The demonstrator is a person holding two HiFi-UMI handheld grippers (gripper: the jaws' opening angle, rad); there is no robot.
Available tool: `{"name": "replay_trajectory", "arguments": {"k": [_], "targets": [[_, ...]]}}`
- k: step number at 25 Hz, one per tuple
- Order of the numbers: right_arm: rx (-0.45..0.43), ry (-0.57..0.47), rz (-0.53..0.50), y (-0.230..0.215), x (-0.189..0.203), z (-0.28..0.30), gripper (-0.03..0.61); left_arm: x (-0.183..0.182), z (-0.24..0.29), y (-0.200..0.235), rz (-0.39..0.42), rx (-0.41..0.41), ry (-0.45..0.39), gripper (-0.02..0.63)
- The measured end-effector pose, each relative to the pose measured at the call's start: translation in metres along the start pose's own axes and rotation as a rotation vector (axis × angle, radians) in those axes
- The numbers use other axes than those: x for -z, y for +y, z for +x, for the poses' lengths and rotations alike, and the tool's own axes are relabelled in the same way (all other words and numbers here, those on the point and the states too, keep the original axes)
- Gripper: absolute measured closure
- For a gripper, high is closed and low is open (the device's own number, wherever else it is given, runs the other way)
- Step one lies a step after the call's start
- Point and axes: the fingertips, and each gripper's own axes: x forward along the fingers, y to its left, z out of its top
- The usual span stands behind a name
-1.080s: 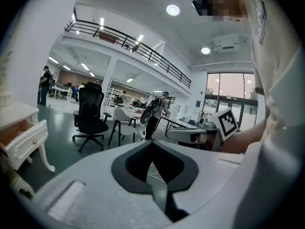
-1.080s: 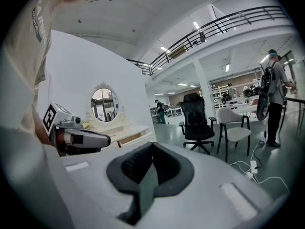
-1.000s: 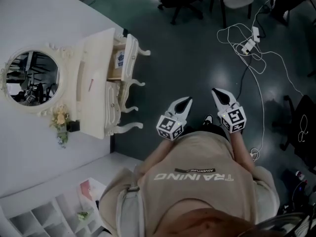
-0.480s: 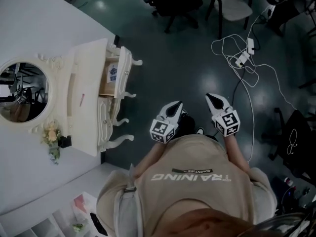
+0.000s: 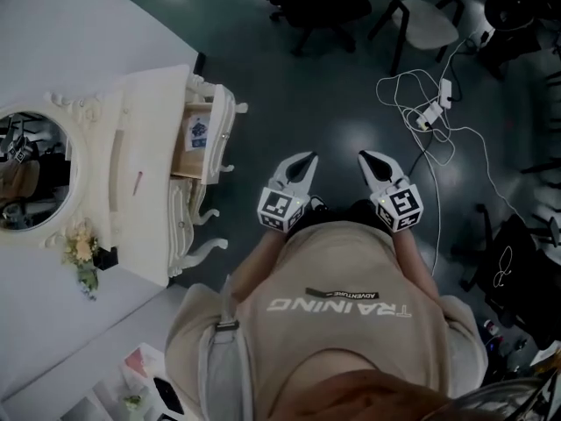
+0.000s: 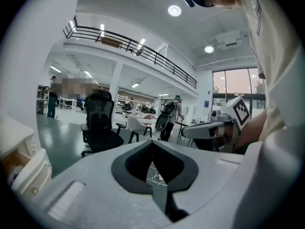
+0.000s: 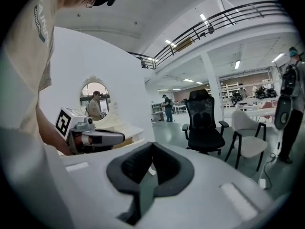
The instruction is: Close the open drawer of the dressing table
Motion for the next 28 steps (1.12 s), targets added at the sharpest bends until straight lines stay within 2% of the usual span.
{"name": "replay_trajectory", "arguments": {"k": [7,14,17,19,24,28], "targets": [[-0.187,0.031,-0.043,-0.023,-0.019,0.085,0.574,-0.006,0.012,0.075,-0.063,-0.234,-0.014,0.613],[-0.484,0.072,-0.13,-0.052,-0.058,0.203,0.574,-0.029,0.018,0.16,-0.115,-0.556,0.002,0.612],[-0.58,0.092,-0.167,-0.077,-0.072,0.255,0.574,-0.041,0.032,0.192,-0.142,-0.679,-0.011,0.612],[-0.633,0.115,-0.177,-0.084,-0.074,0.279,0.574,-0.04,0.036,0.205,-0.188,-0.75,-0.021,0.612],[-0.815,0.216,-0.207,-0.062,-0.053,0.325,0.574,-0.029,0.024,0.231,-0.307,-0.925,-0.045,0.612],[-0.939,0.26,-0.244,-0.023,-0.039,0.351,0.574,-0.02,-0.004,0.234,-0.336,-1.031,-0.046,0.612]]}}
